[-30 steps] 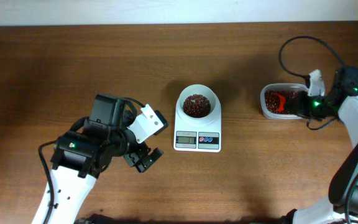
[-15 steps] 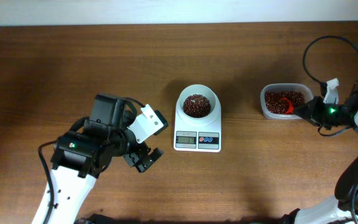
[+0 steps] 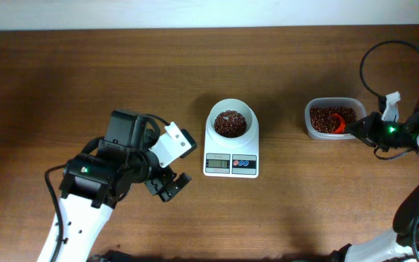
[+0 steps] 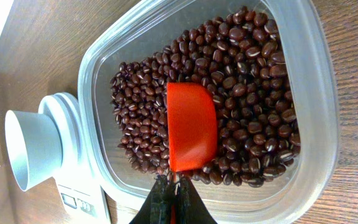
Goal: Scoop and weigh 50g on scale
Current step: 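Dip the orange scoop into the beans to pick up a small amount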
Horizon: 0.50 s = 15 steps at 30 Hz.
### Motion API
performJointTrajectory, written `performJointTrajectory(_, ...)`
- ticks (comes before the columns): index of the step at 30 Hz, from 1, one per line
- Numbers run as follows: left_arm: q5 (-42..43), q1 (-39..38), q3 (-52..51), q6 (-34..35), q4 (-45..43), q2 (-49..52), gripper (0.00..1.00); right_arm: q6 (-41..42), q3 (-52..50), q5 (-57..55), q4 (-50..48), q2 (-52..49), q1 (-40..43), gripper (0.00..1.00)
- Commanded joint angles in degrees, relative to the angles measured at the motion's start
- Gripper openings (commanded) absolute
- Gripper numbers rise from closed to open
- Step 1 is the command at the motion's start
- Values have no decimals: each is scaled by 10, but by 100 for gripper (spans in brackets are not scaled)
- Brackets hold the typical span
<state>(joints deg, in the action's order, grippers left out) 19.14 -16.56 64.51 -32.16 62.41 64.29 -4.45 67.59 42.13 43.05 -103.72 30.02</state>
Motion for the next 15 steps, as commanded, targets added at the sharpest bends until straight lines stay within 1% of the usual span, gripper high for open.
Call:
performJointTrajectory(1,10,2,0,-11,1,0,99,4,-5,10,-4,-8,8,4)
performJointTrajectory(7,10,2,0,-11,1,0,99,4,-5,34,-11,-8,13,4)
performJointTrajectory(15,10,2,0,-11,1,0,99,4,-5,83,-15,-8,43,4)
